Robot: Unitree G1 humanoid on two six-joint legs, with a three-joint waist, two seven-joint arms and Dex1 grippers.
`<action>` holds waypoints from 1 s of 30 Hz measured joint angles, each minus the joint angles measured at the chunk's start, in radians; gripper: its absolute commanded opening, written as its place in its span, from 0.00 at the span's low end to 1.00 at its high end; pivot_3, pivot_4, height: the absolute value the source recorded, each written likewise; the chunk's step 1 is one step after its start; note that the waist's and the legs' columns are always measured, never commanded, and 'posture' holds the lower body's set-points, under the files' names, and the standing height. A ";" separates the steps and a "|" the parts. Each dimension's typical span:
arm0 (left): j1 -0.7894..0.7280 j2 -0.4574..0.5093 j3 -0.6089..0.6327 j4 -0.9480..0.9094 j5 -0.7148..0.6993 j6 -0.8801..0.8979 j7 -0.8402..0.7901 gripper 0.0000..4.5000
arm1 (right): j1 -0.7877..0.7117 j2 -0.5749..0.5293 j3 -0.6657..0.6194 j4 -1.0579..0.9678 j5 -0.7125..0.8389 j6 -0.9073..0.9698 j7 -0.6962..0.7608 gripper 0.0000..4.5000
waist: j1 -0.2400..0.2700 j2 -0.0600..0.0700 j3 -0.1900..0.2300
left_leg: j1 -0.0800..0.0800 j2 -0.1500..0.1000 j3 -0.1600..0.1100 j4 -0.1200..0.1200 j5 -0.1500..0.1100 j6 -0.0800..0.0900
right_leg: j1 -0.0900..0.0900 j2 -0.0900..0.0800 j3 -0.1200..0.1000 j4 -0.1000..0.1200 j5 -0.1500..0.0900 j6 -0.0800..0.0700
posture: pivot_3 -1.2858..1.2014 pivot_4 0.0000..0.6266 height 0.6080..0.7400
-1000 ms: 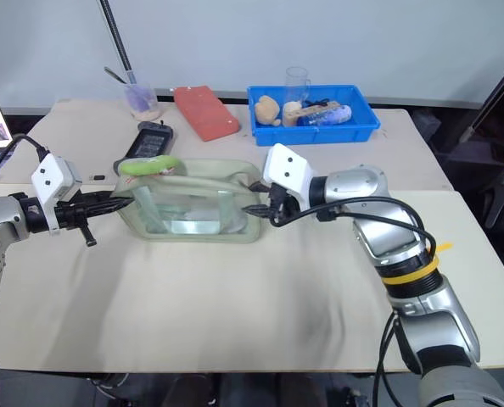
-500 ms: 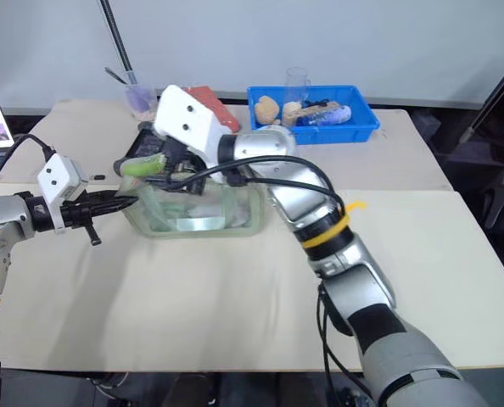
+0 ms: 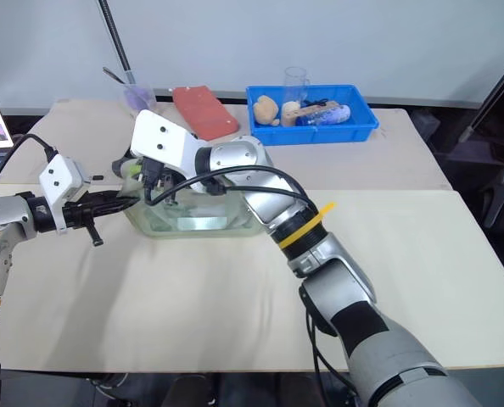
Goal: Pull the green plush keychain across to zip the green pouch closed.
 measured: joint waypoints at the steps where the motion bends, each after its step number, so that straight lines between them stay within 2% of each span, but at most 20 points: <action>1: 0.000 -0.002 0.000 0.000 0.000 0.000 0.001 0.00 | 0.000 -0.006 -0.002 0.007 -0.007 -0.008 -0.001 0.01 | 0.000 0.000 0.000 | 0.000 0.000 0.000 0.000 0.000 0.000 | 0.000 0.000 0.000 0.000 0.000 0.000 | 0.52 0.24 1.00; 7: -0.006 -0.009 -0.003 0.001 0.000 0.000 0.000 0.00 | 0.001 -0.058 -0.046 -0.015 -0.004 0.002 0.009 0.01 | 0.002 0.000 0.000 | -0.001 0.000 0.000 0.000 0.000 0.000 | 0.000 0.000 0.000 0.000 0.000 0.000 | 0.52 0.24 1.00; 13: -0.012 -0.009 -0.008 0.003 0.000 -0.003 -0.007 0.00 | 0.014 -0.234 -0.154 -0.195 0.063 0.127 0.049 0.01 | 0.003 0.000 0.000 | -0.001 0.000 0.000 0.000 0.000 0.000 | 0.000 0.000 0.000 -0.001 0.000 0.000 | 0.52 0.24 1.00; 18: -0.007 -0.008 -0.004 0.012 0.000 -0.009 -0.005 0.00 | 0.135 -0.406 -0.207 -0.280 0.063 0.230 0.060 0.01 | 0.001 0.000 0.000 | -0.001 0.000 0.000 0.000 0.000 0.000 | -0.001 0.000 0.000 -0.001 0.000 0.000 | 0.52 0.24 1.00; 23: -0.006 -0.006 -0.003 0.031 0.000 -0.040 -0.014 0.00 | 0.197 -0.519 -0.223 -0.286 0.060 0.246 0.055 0.01 | -0.002 0.000 0.000 | -0.001 0.000 0.000 -0.001 0.000 0.000 | -0.002 0.000 0.001 0.000 -0.001 0.001 | 0.52 0.24 1.00; 27: -0.033 -0.007 -0.021 0.059 0.001 -0.055 -0.029 0.00 | 0.305 -0.554 -0.246 -0.246 0.062 0.230 0.040 0.01 | 0.000 0.000 0.000 | -0.001 -0.001 0.001 -0.001 0.000 0.000 | -0.001 0.000 0.001 -0.001 -0.002 0.001 | 0.52 0.24 1.00; 30: -0.048 -0.010 -0.037 0.081 0.004 -0.076 -0.033 0.00 | 0.398 -0.541 -0.243 -0.175 0.061 0.187 0.020 0.01 | 0.000 0.000 0.000 | -0.001 -0.001 0.001 -0.001 0.000 0.000 | -0.001 0.000 0.002 -0.001 -0.002 0.001 | 0.52 0.24 1.00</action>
